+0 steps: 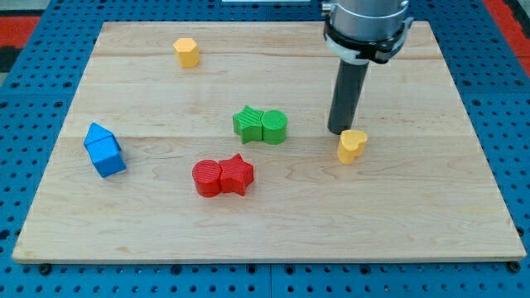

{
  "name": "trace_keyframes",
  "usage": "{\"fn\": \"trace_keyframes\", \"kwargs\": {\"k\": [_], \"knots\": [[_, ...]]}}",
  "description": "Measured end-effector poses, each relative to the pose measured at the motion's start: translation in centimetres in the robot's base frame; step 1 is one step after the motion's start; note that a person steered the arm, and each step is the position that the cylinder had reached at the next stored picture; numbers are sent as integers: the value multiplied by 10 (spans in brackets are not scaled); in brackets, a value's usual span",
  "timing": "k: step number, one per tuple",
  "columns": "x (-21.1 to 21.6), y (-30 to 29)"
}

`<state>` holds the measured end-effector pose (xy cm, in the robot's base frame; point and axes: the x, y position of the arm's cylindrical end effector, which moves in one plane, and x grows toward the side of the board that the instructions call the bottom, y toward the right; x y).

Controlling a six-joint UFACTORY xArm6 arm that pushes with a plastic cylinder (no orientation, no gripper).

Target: Move the yellow heart towards bottom right

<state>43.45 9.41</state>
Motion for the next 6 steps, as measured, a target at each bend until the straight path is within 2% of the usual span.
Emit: {"fn": "trace_keyframes", "kwargs": {"k": [1, 2, 6], "knots": [[13, -13], [39, 8], [32, 79]]}}
